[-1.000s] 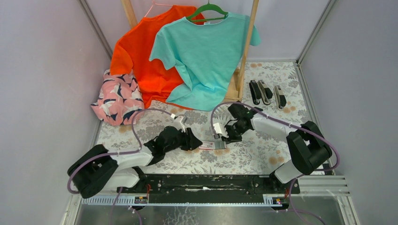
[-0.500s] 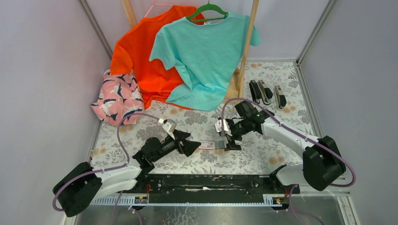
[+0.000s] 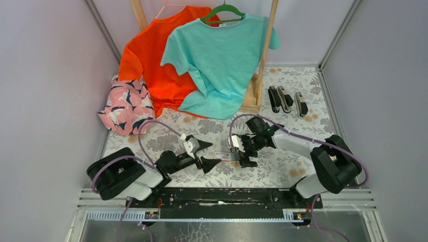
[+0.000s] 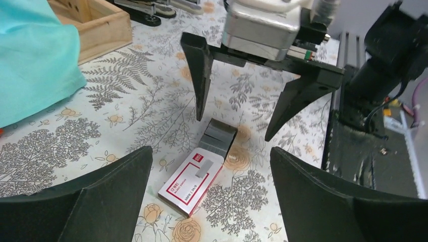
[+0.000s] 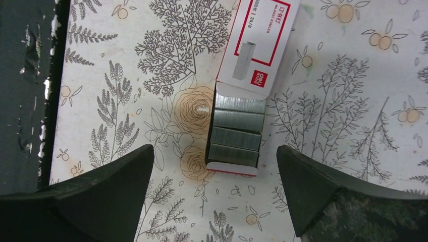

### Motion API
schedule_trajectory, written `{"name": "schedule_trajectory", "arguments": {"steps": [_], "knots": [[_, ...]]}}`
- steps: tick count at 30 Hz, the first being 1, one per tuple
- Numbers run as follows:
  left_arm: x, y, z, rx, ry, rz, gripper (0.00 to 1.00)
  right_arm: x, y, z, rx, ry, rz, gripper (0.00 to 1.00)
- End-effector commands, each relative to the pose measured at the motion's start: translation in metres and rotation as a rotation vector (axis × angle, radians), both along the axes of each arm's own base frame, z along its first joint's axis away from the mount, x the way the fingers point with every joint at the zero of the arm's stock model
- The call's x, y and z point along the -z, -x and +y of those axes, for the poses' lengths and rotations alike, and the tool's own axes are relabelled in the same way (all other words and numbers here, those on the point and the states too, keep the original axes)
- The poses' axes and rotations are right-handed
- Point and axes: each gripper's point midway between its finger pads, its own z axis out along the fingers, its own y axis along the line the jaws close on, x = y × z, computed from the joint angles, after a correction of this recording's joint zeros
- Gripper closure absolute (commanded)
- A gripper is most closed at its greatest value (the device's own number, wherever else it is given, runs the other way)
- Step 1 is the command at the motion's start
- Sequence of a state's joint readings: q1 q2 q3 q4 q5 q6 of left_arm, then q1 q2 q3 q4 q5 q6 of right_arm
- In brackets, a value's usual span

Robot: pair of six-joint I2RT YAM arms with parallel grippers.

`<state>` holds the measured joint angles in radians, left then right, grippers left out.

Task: Unload the staples from the stapler
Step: Close the staple box at the center of the board.

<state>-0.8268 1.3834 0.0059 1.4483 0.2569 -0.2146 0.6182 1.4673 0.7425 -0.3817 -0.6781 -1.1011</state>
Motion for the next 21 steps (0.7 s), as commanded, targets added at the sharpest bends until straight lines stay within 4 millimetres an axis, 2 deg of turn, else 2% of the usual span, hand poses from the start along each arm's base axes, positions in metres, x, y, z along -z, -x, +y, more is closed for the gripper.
{"name": "schedule_trajectory", "arguments": {"steps": [1, 7, 14, 21], "knots": [[0.010, 0.011, 0.009, 0.016, -0.069, -0.141, 0.07, 0.001, -0.013, 0.010, 0.023, 0.018, -0.060, 0.00], [0.023, 0.009, 0.007, 0.017, -0.124, -0.154, 0.08, 0.008, -0.022, 0.008, 0.054, 0.061, -0.083, 0.08], [0.026, 0.011, 0.003, 0.043, -0.152, -0.192, 0.10, 0.015, -0.025, 0.008, 0.056, 0.109, -0.068, 0.23], [0.032, 0.021, -0.006, 0.131, -0.200, -0.278, 0.17, 0.016, -0.033, 0.004, 0.080, 0.156, -0.082, 0.37]]}}
